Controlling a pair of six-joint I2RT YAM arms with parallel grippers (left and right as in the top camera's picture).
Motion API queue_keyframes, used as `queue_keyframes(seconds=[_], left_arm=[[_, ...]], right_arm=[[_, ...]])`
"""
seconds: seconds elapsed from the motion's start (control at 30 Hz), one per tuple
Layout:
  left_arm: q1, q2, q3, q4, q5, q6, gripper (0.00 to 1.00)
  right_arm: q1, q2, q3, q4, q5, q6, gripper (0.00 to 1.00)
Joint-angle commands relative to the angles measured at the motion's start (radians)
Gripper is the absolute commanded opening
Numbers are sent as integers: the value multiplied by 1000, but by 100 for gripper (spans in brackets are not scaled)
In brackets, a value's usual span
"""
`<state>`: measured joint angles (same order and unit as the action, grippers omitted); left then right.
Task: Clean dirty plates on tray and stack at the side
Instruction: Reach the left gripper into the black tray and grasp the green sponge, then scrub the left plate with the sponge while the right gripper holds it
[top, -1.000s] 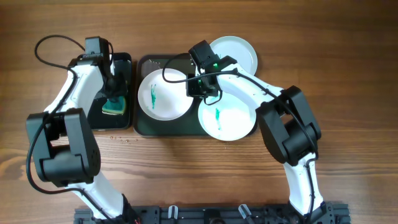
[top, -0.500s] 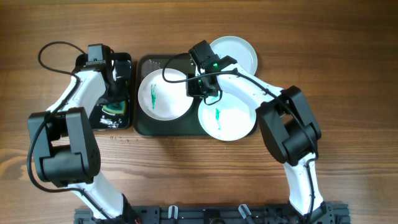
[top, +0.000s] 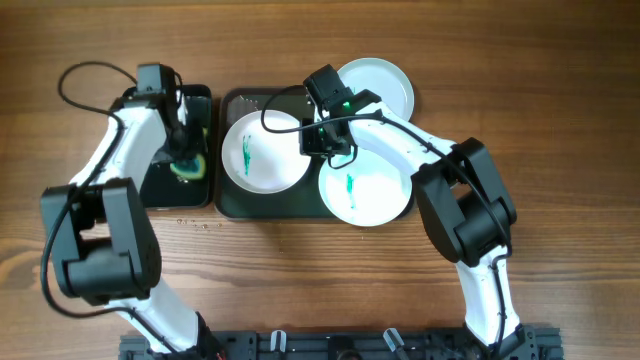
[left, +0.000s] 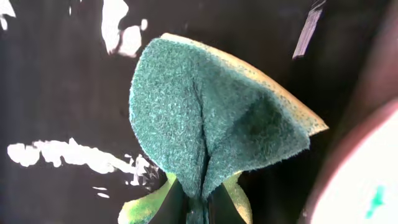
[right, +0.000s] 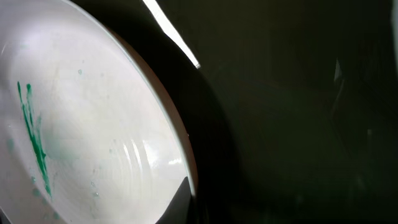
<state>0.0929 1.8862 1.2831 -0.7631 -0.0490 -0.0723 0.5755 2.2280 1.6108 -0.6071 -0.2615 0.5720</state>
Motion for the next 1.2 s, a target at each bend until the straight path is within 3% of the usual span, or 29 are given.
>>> queue_keyframes(seconds=[0.0, 0.2, 0.37, 0.63, 0.73, 0.97, 1.1, 1.17], left_arm=[[-1, -114, 79, -6, 105, -17, 4], [-58, -168, 79, -23, 195, -76, 4], [-149, -142, 76, -39, 189, -215, 4], [-281, -8, 76, -42, -8, -441, 4], [-291, 42, 76, -45, -20, -489, 4], [-286, 101, 76, -58, -22, -481, 4], [-287, 149, 75, -42, 12, -394, 4], [-287, 177, 75, -25, 106, -314, 4]], right_arm=[[3, 35, 10, 0, 17, 7, 4], [3, 35, 10, -11, 14, 7, 4], [-3, 35, 10, -18, -1, 8, 5], [-4, 35, 10, -29, -1, 8, 4], [-13, 35, 10, -35, -24, 15, 4], [-58, 68, 5, -22, -159, -21, 4], [-64, 73, 4, -9, -185, -31, 4], [-63, 73, 4, -8, -185, -31, 4]])
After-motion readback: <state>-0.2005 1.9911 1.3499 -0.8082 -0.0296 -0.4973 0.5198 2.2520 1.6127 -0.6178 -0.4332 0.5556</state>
